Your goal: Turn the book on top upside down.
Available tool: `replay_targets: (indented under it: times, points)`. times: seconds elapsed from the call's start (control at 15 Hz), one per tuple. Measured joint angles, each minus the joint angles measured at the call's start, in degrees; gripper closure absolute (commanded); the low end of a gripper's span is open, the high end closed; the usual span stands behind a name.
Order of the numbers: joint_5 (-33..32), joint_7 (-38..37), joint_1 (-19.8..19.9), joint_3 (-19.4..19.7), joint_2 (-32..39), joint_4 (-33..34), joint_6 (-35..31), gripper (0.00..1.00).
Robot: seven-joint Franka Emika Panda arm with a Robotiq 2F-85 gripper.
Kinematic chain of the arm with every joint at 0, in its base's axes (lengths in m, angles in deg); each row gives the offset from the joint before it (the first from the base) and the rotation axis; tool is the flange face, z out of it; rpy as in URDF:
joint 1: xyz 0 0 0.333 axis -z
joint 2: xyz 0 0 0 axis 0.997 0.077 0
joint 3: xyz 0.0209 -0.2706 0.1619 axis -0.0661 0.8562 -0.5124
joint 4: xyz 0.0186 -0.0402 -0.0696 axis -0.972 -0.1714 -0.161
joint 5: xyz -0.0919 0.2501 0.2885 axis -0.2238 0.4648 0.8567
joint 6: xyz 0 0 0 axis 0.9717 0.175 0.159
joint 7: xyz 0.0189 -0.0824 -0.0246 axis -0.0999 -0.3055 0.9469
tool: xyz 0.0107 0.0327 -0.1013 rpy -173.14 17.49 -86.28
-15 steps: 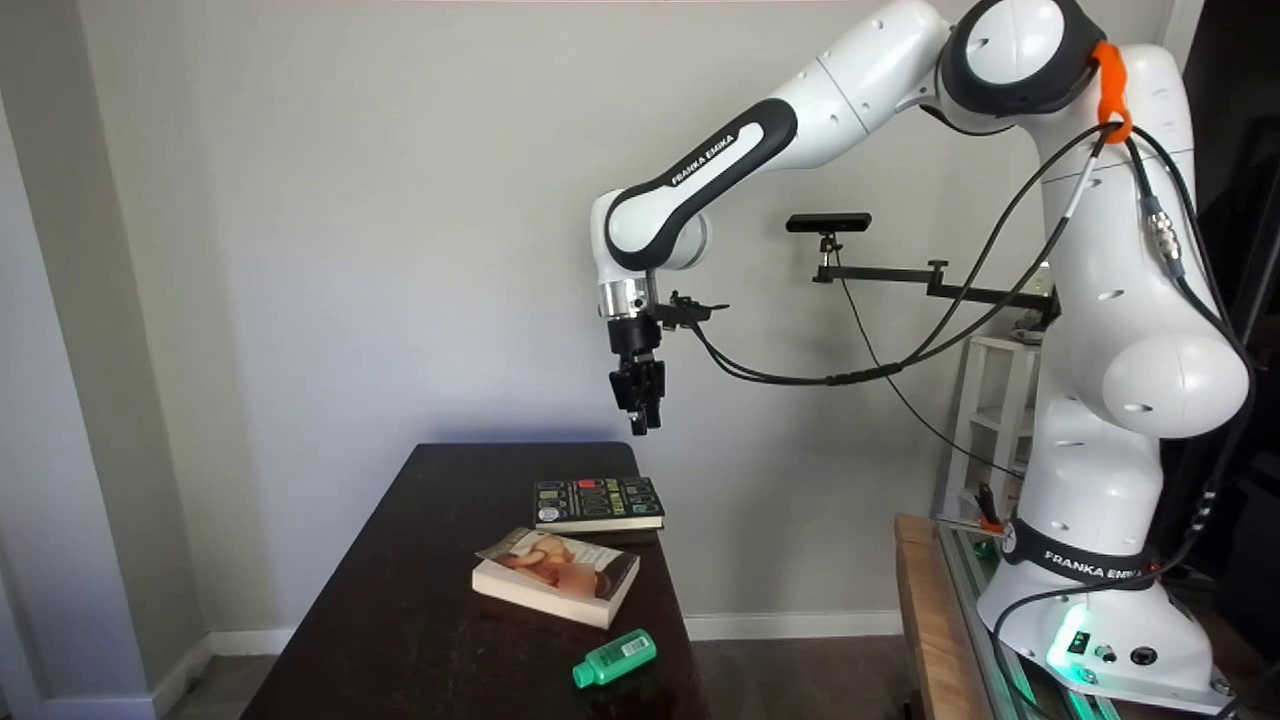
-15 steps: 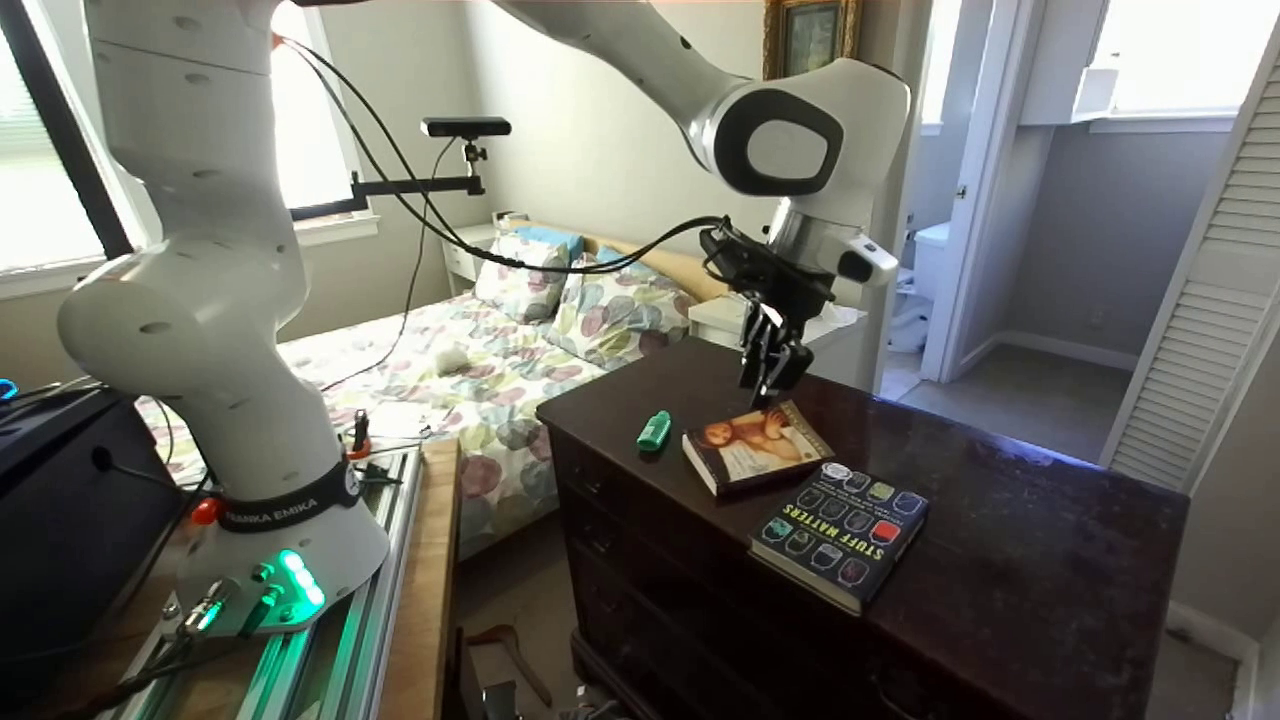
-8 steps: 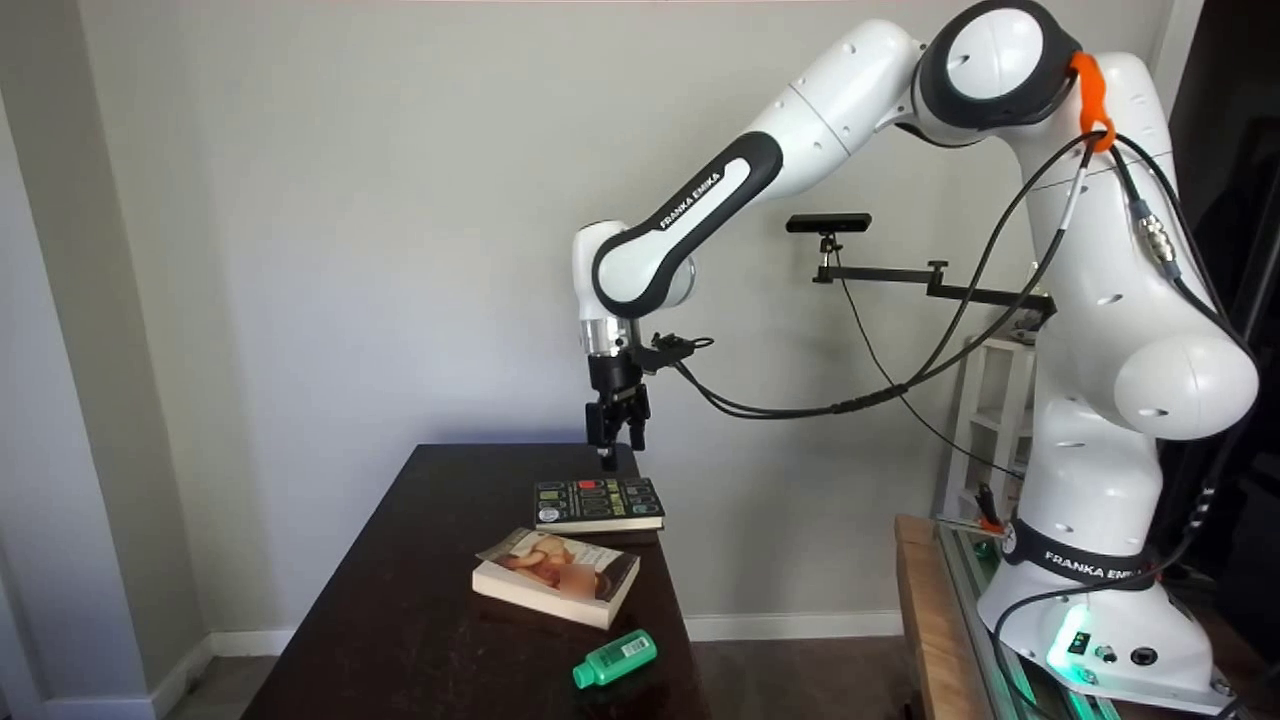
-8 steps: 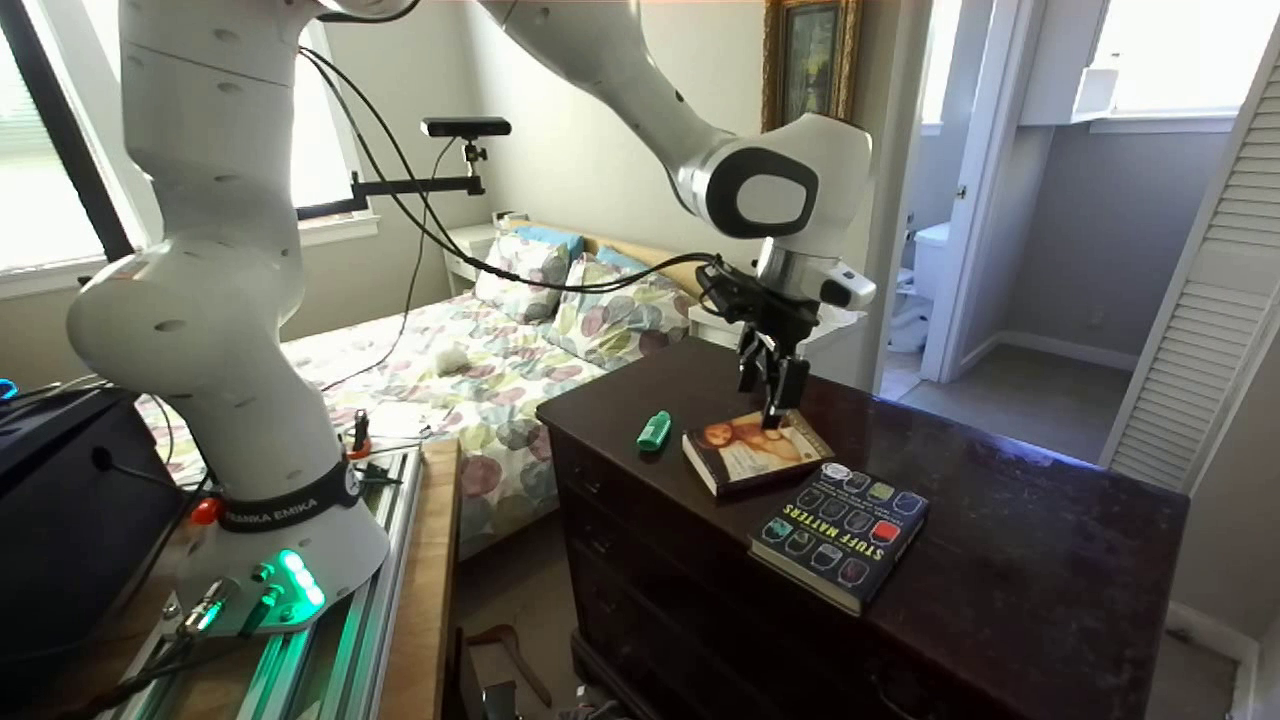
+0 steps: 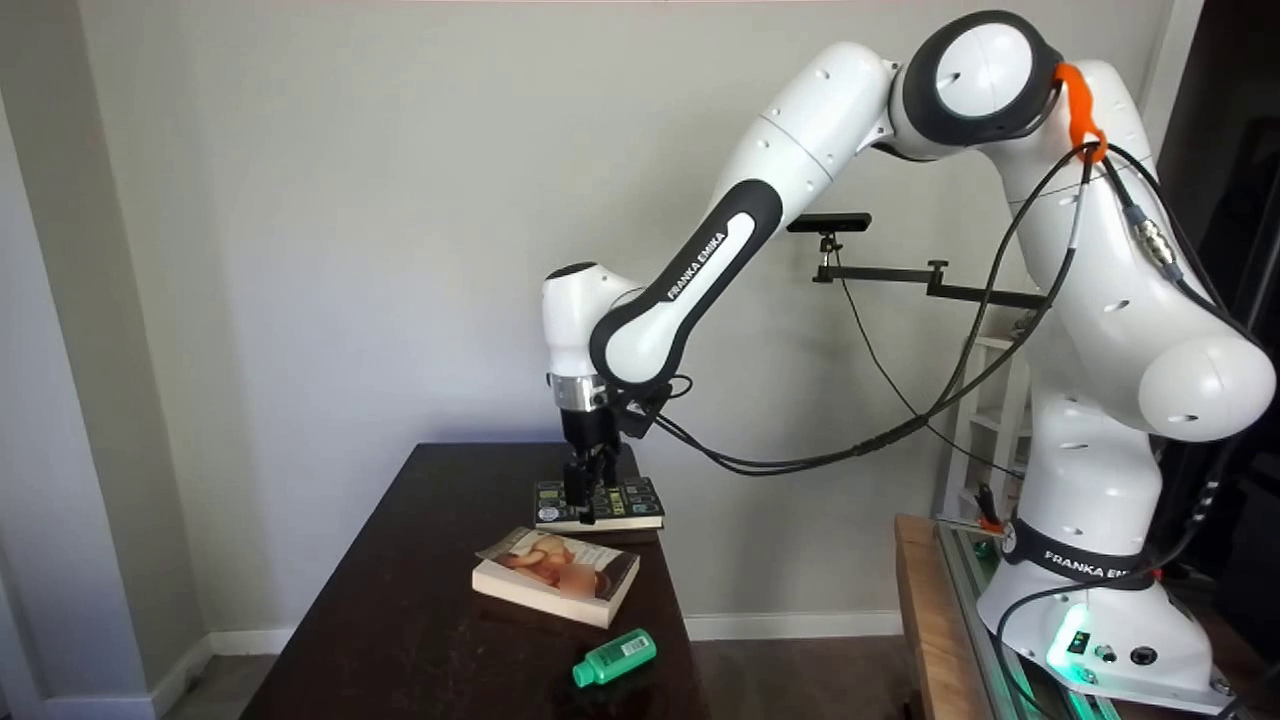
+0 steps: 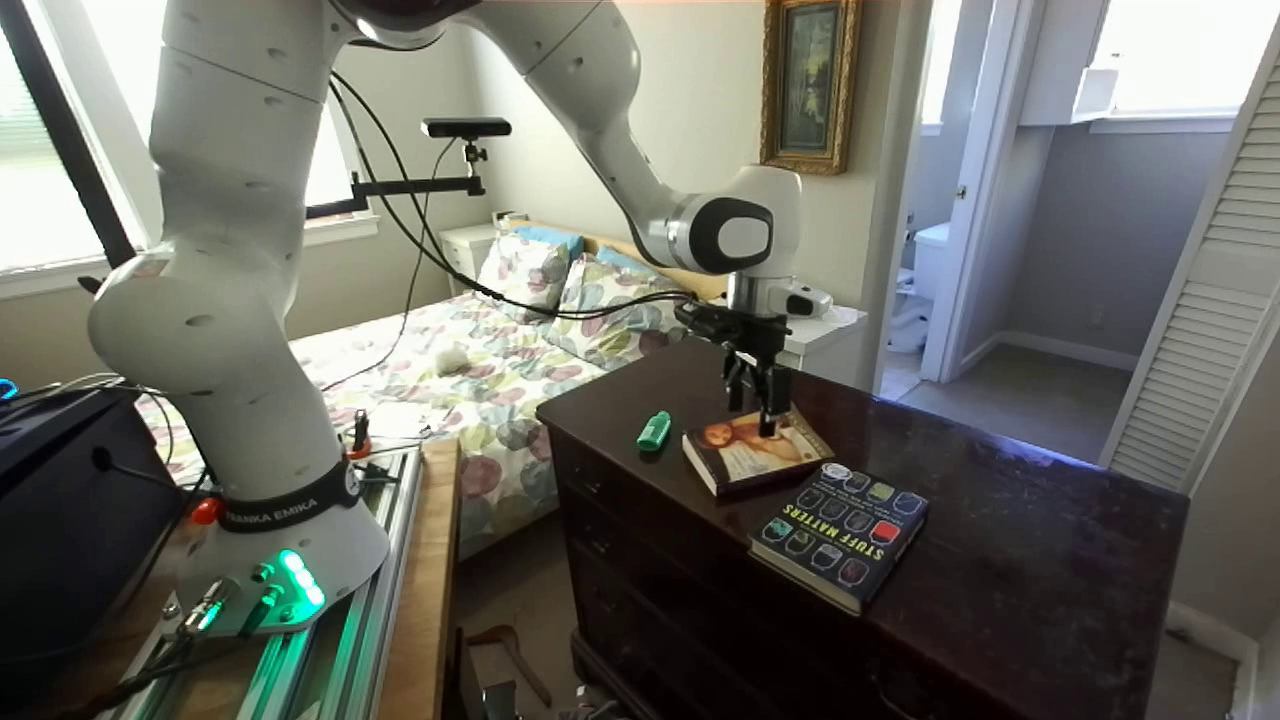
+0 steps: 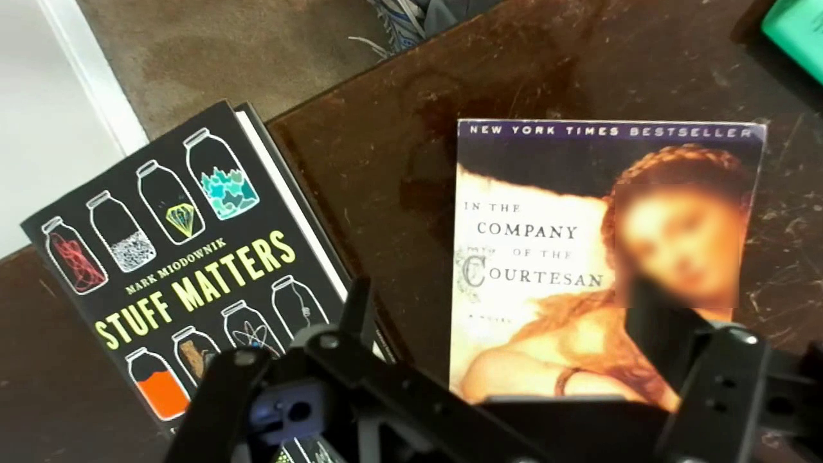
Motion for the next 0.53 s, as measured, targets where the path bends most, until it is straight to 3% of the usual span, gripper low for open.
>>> replay_targets:
  times: [0.53]
  points:
    - [-3.56, -3.51, -5.02, 0.16, 3.55, -0.4, -7.78, 0.0]
